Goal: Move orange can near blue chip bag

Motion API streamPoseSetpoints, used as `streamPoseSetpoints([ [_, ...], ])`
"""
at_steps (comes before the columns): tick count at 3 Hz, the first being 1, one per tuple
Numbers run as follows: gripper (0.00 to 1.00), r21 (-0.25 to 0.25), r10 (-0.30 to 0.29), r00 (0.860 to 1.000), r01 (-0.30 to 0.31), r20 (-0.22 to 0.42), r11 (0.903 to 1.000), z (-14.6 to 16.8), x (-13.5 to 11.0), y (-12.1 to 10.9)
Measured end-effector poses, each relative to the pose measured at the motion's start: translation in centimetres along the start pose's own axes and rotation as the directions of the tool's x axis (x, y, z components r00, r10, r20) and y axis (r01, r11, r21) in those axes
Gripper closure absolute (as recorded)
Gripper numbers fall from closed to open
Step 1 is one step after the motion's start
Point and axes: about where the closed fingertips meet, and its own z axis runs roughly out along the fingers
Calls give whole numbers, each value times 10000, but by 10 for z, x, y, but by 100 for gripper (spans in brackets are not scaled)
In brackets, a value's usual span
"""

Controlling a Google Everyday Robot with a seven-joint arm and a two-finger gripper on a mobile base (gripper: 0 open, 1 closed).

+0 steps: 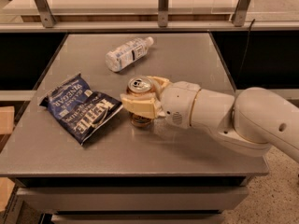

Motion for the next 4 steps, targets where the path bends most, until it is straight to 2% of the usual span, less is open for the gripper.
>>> streamPoseSetpoints([
  [1,83,-79,92,9999,-93,-96,9999,4,6,2],
  [4,13,-172,15,9999,-17,-109,9999,8,3,7],
])
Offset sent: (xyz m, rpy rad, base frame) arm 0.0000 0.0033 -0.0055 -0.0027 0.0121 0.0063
